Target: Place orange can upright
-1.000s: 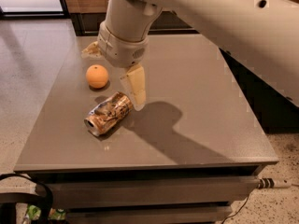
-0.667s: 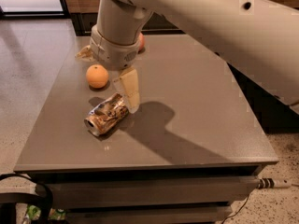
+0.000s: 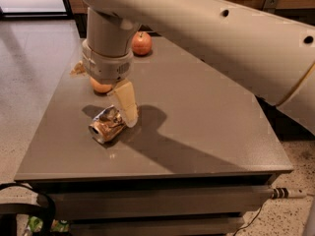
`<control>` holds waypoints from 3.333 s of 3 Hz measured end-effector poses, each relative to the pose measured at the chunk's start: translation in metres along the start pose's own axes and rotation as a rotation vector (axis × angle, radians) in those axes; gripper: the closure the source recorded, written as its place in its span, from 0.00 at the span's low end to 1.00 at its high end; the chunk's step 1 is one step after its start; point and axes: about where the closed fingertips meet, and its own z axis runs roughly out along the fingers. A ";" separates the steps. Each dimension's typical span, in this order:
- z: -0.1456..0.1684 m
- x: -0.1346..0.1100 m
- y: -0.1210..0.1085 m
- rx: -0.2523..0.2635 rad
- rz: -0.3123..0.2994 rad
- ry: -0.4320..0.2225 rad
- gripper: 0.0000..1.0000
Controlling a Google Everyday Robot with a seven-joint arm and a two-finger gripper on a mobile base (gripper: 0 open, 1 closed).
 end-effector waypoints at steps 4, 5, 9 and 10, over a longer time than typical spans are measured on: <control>0.040 -0.005 0.035 -0.137 0.100 -0.034 0.00; 0.044 -0.003 0.038 -0.135 0.122 -0.051 0.14; 0.044 -0.006 0.036 -0.124 0.119 -0.050 1.00; 0.044 -0.006 0.036 -0.123 0.119 -0.049 1.00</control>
Offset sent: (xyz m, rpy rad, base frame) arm -0.0209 -0.0076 -0.0438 -0.0879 0.1307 -0.0388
